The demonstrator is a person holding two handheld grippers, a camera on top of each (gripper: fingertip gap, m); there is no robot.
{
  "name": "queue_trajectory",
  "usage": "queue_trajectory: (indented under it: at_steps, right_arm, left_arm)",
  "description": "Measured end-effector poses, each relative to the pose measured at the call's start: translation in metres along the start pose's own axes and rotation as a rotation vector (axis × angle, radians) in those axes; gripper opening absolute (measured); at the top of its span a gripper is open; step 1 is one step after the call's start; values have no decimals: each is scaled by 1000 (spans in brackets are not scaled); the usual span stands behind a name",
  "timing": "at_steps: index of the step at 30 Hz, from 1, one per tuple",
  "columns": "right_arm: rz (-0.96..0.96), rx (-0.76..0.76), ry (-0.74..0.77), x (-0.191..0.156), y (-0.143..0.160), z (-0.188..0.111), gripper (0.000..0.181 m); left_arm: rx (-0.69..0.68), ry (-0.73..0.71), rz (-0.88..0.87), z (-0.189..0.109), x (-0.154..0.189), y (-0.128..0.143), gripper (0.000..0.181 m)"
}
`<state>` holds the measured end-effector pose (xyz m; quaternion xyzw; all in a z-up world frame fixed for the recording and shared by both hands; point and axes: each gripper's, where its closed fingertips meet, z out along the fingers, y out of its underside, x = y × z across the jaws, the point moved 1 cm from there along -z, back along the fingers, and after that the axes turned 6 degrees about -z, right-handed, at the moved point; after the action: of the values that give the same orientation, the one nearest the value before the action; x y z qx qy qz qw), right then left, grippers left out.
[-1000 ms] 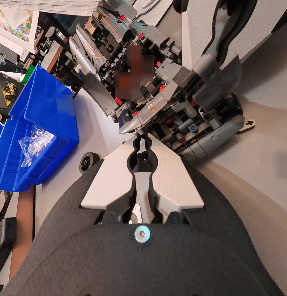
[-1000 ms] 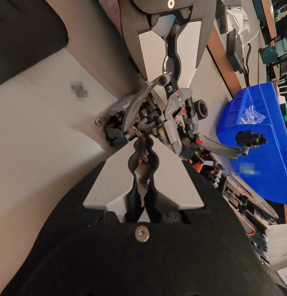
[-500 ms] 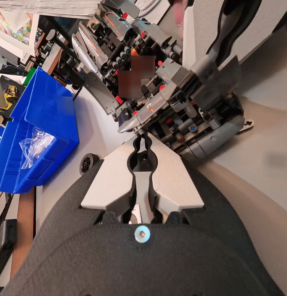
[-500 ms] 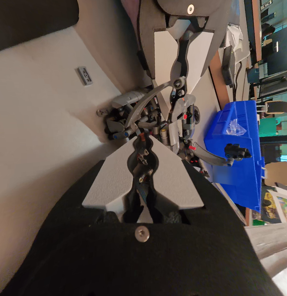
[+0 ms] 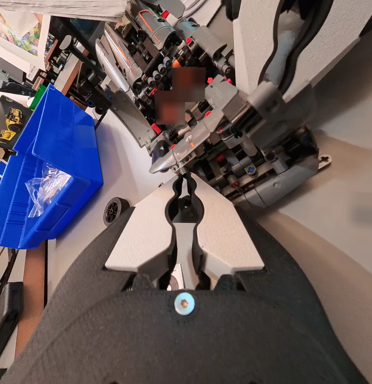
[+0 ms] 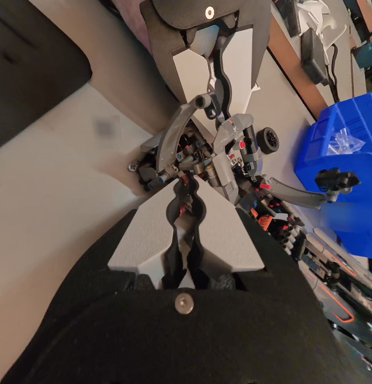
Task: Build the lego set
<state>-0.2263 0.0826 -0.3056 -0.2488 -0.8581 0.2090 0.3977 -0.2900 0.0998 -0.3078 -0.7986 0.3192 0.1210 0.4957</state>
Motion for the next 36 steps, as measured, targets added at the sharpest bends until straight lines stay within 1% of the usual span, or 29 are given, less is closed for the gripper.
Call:
queue_trajectory:
  at_steps: [2,5,11,15,22,26,30,33,36]
  right_arm:
    - [58,16,-17,0,-1,0,1]
    - [86,23,-21,1,-1,0,1]
    - [83,31,-19,0,-3,0,1]
    - [-3,23,4,-1,-3,0,1]
    - [-287,-51,108,0,1,-2,3]
    - [-371,-89,125,-3,0,-2,1]
    - [-293,-96,102,-2,0,-1,1]
    - [-152,-43,55,-3,-3,0,0]
    - [-102,-21,38,-4,-5,1,0]
  left_arm:
    - [-1,-2,0,0,0,0,2]
    - [-3,-4,1,0,0,0,2]
    - [-2,-3,-1,0,-1,0,2]
    - [1,0,0,0,0,0,2]
    - [4,-3,5,1,0,-1,2]
    - [6,-2,6,1,0,-1,2]
    - [4,-5,6,1,0,-1,2]
    - [2,-8,4,1,-1,0,1]
    - [-2,-15,3,1,-2,0,0]
